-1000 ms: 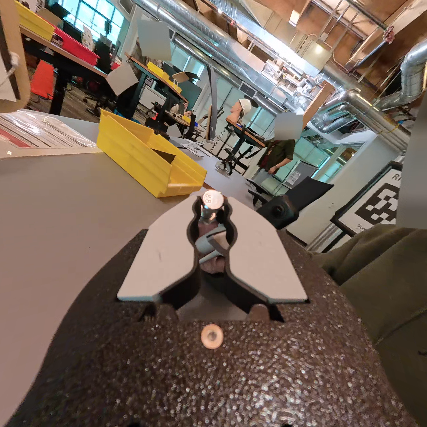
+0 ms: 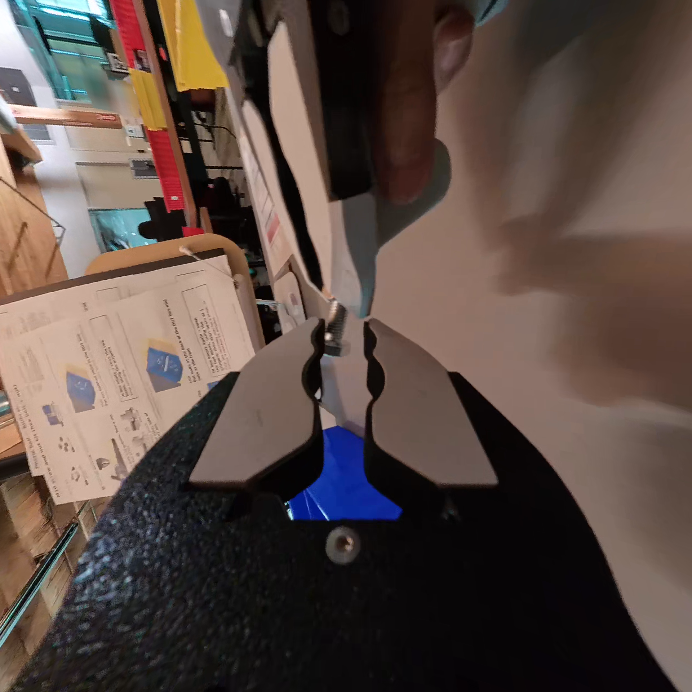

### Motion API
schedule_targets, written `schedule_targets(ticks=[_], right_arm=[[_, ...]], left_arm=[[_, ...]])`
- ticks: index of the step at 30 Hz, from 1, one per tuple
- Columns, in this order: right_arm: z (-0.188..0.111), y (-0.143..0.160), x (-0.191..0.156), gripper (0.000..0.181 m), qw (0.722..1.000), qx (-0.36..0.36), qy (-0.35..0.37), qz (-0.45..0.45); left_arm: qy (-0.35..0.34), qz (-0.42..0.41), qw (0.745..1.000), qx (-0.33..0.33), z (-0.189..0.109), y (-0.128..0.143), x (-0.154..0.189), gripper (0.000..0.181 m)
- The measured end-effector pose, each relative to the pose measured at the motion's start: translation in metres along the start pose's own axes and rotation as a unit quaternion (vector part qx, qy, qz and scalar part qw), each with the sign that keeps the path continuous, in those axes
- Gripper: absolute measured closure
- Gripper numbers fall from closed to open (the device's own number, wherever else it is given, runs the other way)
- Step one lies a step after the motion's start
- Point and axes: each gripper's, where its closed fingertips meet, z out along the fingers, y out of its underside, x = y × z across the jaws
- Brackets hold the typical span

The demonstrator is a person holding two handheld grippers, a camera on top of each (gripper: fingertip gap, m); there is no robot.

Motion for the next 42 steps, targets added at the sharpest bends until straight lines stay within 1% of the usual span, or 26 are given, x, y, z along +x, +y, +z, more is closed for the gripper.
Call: schedule_targets(ticks=[2,3,4,6,7,9,11,12,13,14,16,17,18,19,20,22,24,28,29,32,35,37,38,39,40,42], right_arm=[[0.001,0.000,0.000,0.162,1.000,-0.002,-0.002,0.005],[0.001,0.001,-0.001,0.162,1.000,-0.004,-0.007,0.006],[0.002,0.001,-0.004,0.162,1.000,-0.007,-0.016,0.007],[0.003,0.004,-0.003,0.162,1.000,-0.013,-0.009,-0.002],[0.003,0.002,-0.003,0.162,1.000,-0.009,-0.006,-0.005],[0.001,-0.002,-0.004,0.161,1.000,0.008,-0.012,0.002],[-0.002,-0.013,-0.004,0.161,0.999,0.048,-0.014,0.007],[-0.004,-0.020,-0.003,0.156,0.997,0.073,-0.012,0.007],[-0.007,-0.027,-0.002,0.150,0.995,0.094,-0.010,0.010],[-0.009,-0.032,-0.002,0.148,0.994,0.111,-0.013,0.015],[-0.013,-0.040,0.000,0.146,0.990,0.140,-0.013,0.030],[-0.015,-0.043,0.001,0.146,0.987,0.154,-0.014,0.037],[-0.017,-0.046,0.001,0.146,0.985,0.169,-0.016,0.043],[-0.019,-0.048,0.001,0.147,0.982,0.182,-0.017,0.047],[-0.020,-0.050,0.001,0.148,0.980,0.191,-0.017,0.049],[-0.018,-0.049,0.000,0.149,0.980,0.191,-0.014,0.043],[-0.015,-0.046,0.000,0.149,0.982,0.184,-0.009,0.035],[-0.009,-0.040,0.000,0.149,0.985,0.173,-0.003,0.028],[-0.008,-0.038,0.000,0.149,0.985,0.169,-0.002,0.024],[-0.004,-0.035,-0.004,0.149,0.987,0.159,-0.004,0.009],[-0.005,-0.035,-0.001,0.148,0.988,0.156,0.003,0.002],[-0.011,-0.036,0.009,0.141,0.987,0.161,0.011,0.014],[-0.016,-0.036,0.023,0.155,0.984,0.167,0.039,0.038],[-0.024,-0.034,0.045,0.160,0.979,0.172,0.085,0.068],[-0.029,-0.029,0.057,0.151,0.976,0.169,0.101,0.091],[-0.029,-0.027,0.048,0.141,0.982,0.160,0.051,0.088]], left_arm=[[0.001,0.009,1.000,-0.017,0.003,0.004,0.003,0.160],[-0.005,0.012,1.000,-0.027,0.005,0.006,0.002,0.168],[-0.007,0.010,0.999,-0.031,0.006,0.007,0.003,0.170],[-0.013,-0.016,0.999,-0.031,0.007,0.007,0.001,0.172],[-0.014,-0.035,0.999,-0.021,0.007,0.006,0.001,0.172],[-0.014,-0.114,0.993,0.017,0.007,0.003,0.000,0.172],[-0.007,-0.221,0.973,0.062,0.006,0.002,-0.005,0.172],[-0.005,-0.282,0.955,0.089,0.004,0.001,-0.009,0.172],[0.002,-0.346,0.931,0.120,0.003,0.001,-0.013,0.172],[0.013,-0.413,0.898,0.152,0.001,0.000,-0.017,0.172],[0.038,-0.530,0.816,0.227,-0.005,-0.005,-0.027,0.172],[0.055,-0.574,0.775,0.259,-0.007,-0.007,-0.030,0.172],[0.068,-0.606,0.739,0.286,-0.009,-0.009,-0.032,0.172],[0.076,-0.628,0.711,0.306,-0.010,-0.011,-0.033,0.172],[0.080,-0.642,0.692,0.321,-0.010,-0.012,-0.032,0.172],[0.084,-0.655,0.668,0.343,-0.010,-0.016,-0.029,0.172],[0.084,-0.660,0.657,0.354,-0.008,-0.018,-0.025,0.172],[0.085,-0.659,0.651,0.367,-0.006,-0.026,-0.018,0.172],[0.089,-0.660,0.650,0.367,-0.004,-0.028,-0.016,0.172],[0.090,-0.650,0.662,0.361,-0.003,-0.031,-0.014,0.172],[0.083,-0.659,0.655,0.361,-0.003,-0.029,-0.016,0.172],[0.071,-0.670,0.638,0.373,-0.006,-0.022,-0.019,0.172],[0.070,-0.673,0.630,0.382,-0.009,-0.020,-0.020,0.172],[0.067,-0.676,0.628,0.379,-0.010,-0.018,-0.020,0.172],[0.065,-0.675,0.631,0.377,-0.010,-0.018,-0.020,0.172],[0.068,-0.667,0.643,0.370,-0.009,-0.022,-0.018,0.172]])
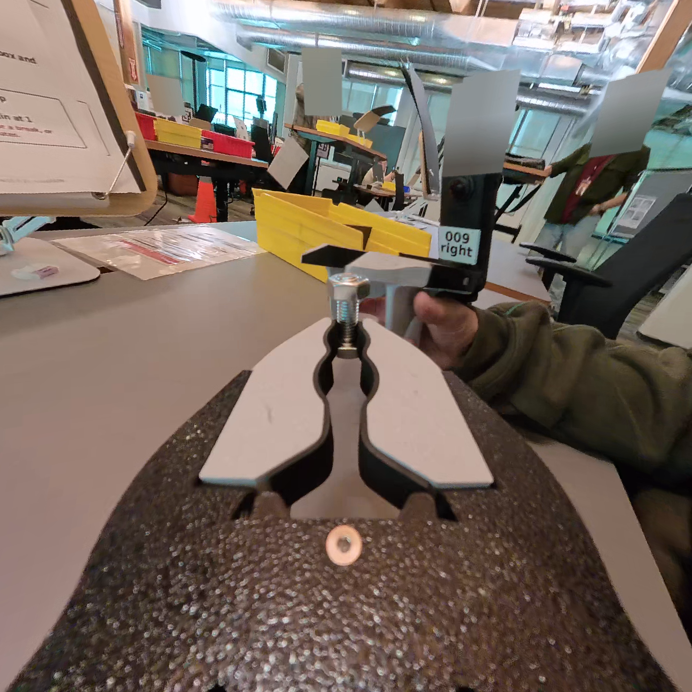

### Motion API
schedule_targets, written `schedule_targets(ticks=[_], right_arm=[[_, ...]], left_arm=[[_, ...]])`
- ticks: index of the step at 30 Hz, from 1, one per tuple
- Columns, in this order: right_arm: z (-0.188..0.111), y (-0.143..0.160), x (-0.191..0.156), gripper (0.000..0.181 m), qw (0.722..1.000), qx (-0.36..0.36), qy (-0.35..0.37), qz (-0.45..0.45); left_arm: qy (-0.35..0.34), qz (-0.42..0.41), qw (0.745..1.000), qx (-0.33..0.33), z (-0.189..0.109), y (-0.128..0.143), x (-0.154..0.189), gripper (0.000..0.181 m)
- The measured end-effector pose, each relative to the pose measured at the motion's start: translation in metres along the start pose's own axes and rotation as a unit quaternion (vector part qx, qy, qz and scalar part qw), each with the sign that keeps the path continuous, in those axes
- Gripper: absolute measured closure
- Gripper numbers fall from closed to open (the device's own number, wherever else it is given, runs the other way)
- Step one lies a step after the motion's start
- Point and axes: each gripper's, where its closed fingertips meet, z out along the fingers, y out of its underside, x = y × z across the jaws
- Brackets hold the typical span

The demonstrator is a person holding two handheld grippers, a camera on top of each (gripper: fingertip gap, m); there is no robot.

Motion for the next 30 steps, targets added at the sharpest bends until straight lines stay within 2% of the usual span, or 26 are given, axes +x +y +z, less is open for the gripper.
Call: schedule_targets(ticks=[3,7,11,13,14,15,16,17,19,23,26,30], right_arm=[[0.010,0.003,-0.038,0.139,0.997,0.003,-0.077,-0.021],[0.022,0.008,-0.063,0.143,0.994,-0.001,-0.098,-0.050],[0.021,0.004,-0.055,0.147,0.996,0.012,-0.085,-0.030],[0.017,0.001,-0.046,0.139,0.997,0.014,-0.077,-0.017],[0.014,-0.001,-0.037,0.143,0.998,0.015,-0.061,-0.011],[0.010,-0.003,-0.020,0.160,1.000,0.019,-0.017,-0.009],[0.006,-0.005,-0.003,0.159,0.999,0.022,0.025,-0.005],[0.002,-0.005,0.000,0.151,1.000,0.020,0.019,0.000],[0.001,-0.007,-0.014,0.144,0.999,0.018,-0.036,0.015],[0.013,-0.001,-0.050,0.142,0.995,0.003,-0.095,-0.025],[0.019,0.003,-0.051,0.147,0.996,0.001,-0.076,-0.036],[0.015,0.002,-0.036,0.132,0.998,-0.011,-0.062,-0.005]], left_arm=[[-0.002,0.016,1.000,-0.015,0.004,0.004,0.003,0.172],[-0.004,0.034,0.999,-0.026,0.007,0.007,0.006,0.172],[-0.009,0.032,0.999,-0.023,0.007,0.006,0.005,0.172],[-0.019,0.018,1.000,-0.010,0.004,0.003,0.000,0.173],[-0.011,0.013,1.000,0.001,0.002,0.000,0.000,0.172],[-0.010,0.010,1.000,0.009,0.000,-0.002,0.000,0.172],[-0.018,0.010,1.000,0.009,-0.001,-0.002,-0.002,0.172],[-0.015,0.013,1.000,0.004,0.000,-0.001,-0.001,0.172],[-0.016,0.023,1.000,-0.009,0.003,0.002,0.001,0.172],[-0.015,0.041,0.999,-0.027,0.007,0.007,0.005,0.172],[-0.021,0.046,0.998,-0.029,0.007,0.007,0.004,0.172],[-0.031,0.030,0.999,-0.011,0.004,0.003,-0.001,0.172]])
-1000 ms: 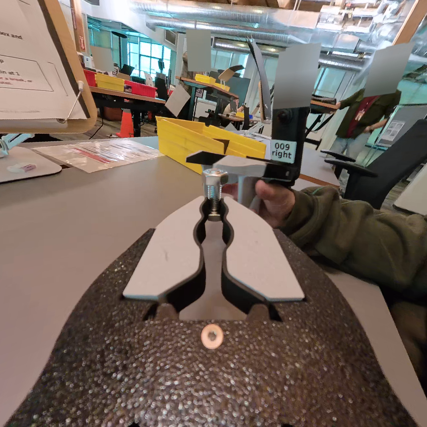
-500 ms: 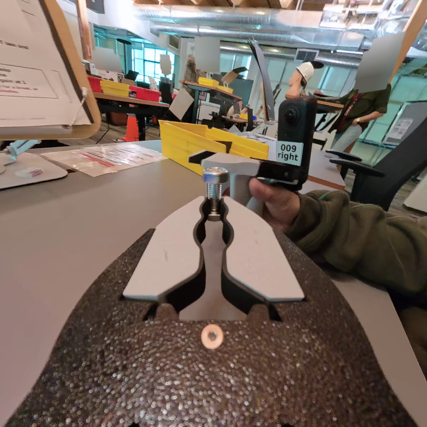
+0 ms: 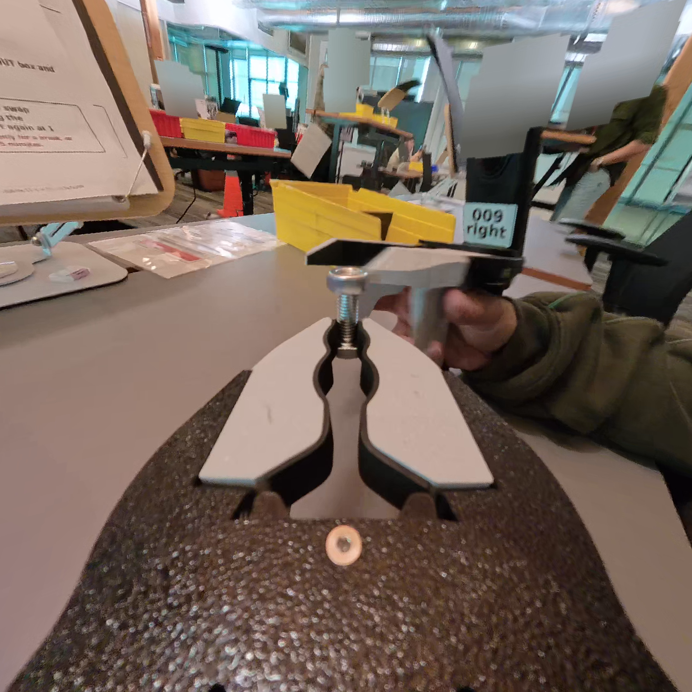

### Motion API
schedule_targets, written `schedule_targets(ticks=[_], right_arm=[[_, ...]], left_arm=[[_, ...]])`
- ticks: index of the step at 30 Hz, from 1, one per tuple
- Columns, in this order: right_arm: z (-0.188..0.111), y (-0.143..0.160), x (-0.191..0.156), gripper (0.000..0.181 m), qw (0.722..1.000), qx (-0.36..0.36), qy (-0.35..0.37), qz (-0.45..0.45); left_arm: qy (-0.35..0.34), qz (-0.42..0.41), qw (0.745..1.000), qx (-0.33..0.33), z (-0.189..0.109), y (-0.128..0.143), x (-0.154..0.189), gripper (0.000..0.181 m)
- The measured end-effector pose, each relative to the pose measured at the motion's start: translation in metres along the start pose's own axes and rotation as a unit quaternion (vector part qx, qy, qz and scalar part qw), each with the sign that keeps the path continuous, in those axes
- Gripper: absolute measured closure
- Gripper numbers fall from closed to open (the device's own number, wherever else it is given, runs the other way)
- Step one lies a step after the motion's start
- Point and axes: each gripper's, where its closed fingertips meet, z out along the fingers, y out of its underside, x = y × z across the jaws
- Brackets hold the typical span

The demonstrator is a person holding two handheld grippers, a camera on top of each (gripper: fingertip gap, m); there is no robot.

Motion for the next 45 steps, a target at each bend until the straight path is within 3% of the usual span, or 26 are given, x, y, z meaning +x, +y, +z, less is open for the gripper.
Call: schedule_targets(ticks=[2,3,8,12,16,18,19,22,26,29,36,39,45], right_arm=[[-0.011,0.000,0.030,0.155,0.997,0.000,0.080,-0.005],[-0.015,0.002,0.037,0.147,0.995,-0.008,0.095,-0.013],[-0.005,-0.008,-0.002,0.141,1.000,0.025,-0.009,-0.004],[0.007,-0.008,-0.019,0.147,0.999,0.030,-0.015,-0.038],[0.003,-0.006,-0.006,0.140,0.999,0.018,0.010,-0.035],[-0.007,-0.008,0.021,0.163,0.997,0.019,0.074,-0.027],[-0.013,-0.006,0.033,0.156,0.994,0.011,0.102,-0.027],[-0.013,-0.004,0.024,0.143,0.998,0.002,0.058,-0.015],[0.002,-0.010,-0.012,0.143,0.999,0.027,-0.009,-0.030],[0.008,-0.006,-0.016,0.148,0.999,0.022,-0.004,-0.044],[0.002,-0.004,-0.006,0.139,1.000,0.008,-0.001,-0.020],[-0.007,-0.009,0.012,0.156,0.998,0.018,0.044,-0.028],[-0.005,-0.018,-0.010,0.147,0.999,0.049,-0.010,-0.020]], left_arm=[[0.004,-0.014,1.000,0.025,-0.005,-0.006,-0.002,0.172],[0.002,-0.018,1.000,0.025,-0.005,-0.006,-0.004,0.172],[0.009,0.002,1.000,0.002,0.000,0.000,0.002,0.172],[0.008,0.008,1.000,-0.003,0.001,0.001,0.003,0.172],[0.000,-0.001,1.000,0.003,0.000,-0.001,-0.001,0.172],[0.007,-0.005,1.000,0.018,-0.003,-0.004,0.000,0.172],[0.004,-0.007,1.000,0.018,-0.003,-0.004,-0.001,0.172],[0.008,0.000,1.000,0.006,0.000,-0.001,0.001,0.172],[0.012,0.007,1.000,-0.001,0.001,0.001,0.004,0.172],[0.012,0.006,1.000,-0.001,0.001,0.001,0.003,0.173],[0.005,0.004,1.000,-0.003,0.001,0.001,0.001,0.172],[0.008,-0.012,1.000,0.019,-0.003,-0.004,-0.001,0.172],[0.009,-0.001,1.000,0.006,-0.001,-0.001,0.002,0.172]])
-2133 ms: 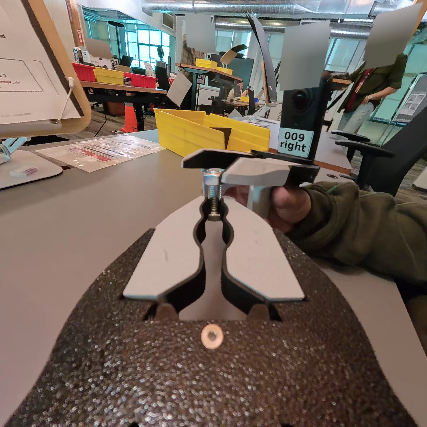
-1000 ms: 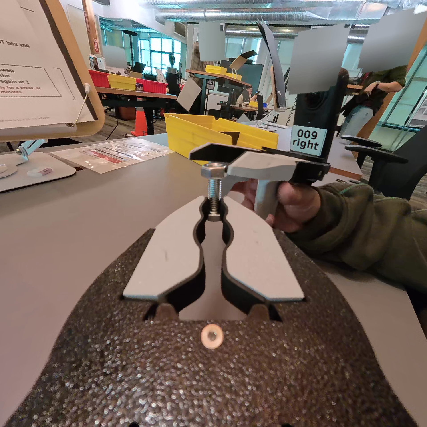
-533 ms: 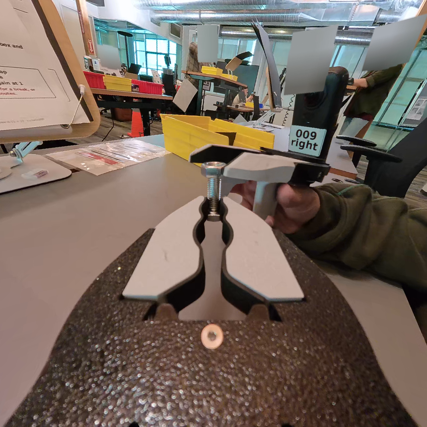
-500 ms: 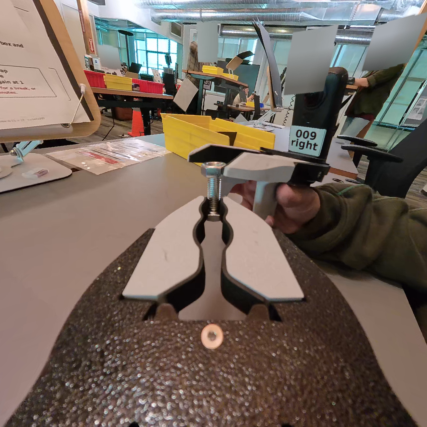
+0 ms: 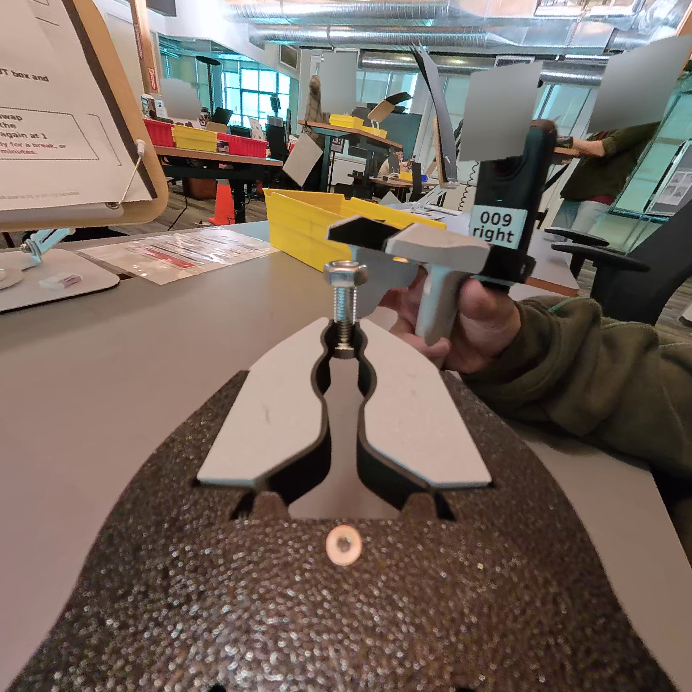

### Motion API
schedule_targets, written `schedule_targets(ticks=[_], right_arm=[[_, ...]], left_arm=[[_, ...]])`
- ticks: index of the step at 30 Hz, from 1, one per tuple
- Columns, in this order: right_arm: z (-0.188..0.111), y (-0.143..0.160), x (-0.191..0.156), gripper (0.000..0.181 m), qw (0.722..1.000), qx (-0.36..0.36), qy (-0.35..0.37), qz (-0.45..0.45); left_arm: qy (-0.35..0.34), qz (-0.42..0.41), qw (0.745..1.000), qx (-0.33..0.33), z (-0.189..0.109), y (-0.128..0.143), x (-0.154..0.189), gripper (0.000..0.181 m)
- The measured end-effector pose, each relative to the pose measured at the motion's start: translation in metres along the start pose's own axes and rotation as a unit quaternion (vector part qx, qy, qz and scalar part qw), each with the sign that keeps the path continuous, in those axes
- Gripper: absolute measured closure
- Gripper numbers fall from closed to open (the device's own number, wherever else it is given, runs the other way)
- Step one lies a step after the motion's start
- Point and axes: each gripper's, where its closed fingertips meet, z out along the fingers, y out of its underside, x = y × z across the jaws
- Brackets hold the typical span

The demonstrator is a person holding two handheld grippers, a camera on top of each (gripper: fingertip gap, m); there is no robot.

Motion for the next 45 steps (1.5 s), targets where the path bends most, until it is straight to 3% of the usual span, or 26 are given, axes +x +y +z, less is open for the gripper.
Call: schedule_targets(ticks=[8,17,24,32,36,39,45], right_arm=[[0.011,0.010,-0.011,0.165,0.999,-0.024,0.007,-0.041],[0.008,0.013,-0.009,0.161,0.999,-0.033,-0.008,0.001],[0.010,0.017,-0.013,0.164,0.998,-0.050,-0.013,-0.033],[-0.008,0.008,-0.051,0.164,0.975,-0.040,-0.209,0.065],[-0.008,0.005,-0.062,0.164,0.968,-0.030,-0.238,0.072],[-0.006,0.005,-0.058,0.164,0.971,-0.026,-0.225,0.076],[-0.002,0.005,-0.016,0.147,0.995,-0.013,-0.083,0.047]], left_arm=[[0.000,0.004,1.000,-0.008,0.001,0.002,0.001,0.172],[-0.002,0.008,1.000,-0.009,0.002,0.002,0.001,0.172],[0.011,0.007,1.000,-0.002,0.000,0.001,0.004,0.172],[0.167,0.039,0.985,0.024,-0.013,-0.003,0.046,0.173],[0.204,0.016,0.978,0.040,-0.018,-0.007,0.053,0.173],[0.176,0.012,0.984,0.036,-0.014,-0.007,0.046,0.172],[0.025,0.069,0.997,0.015,-0.008,-0.004,0.010,0.172]])
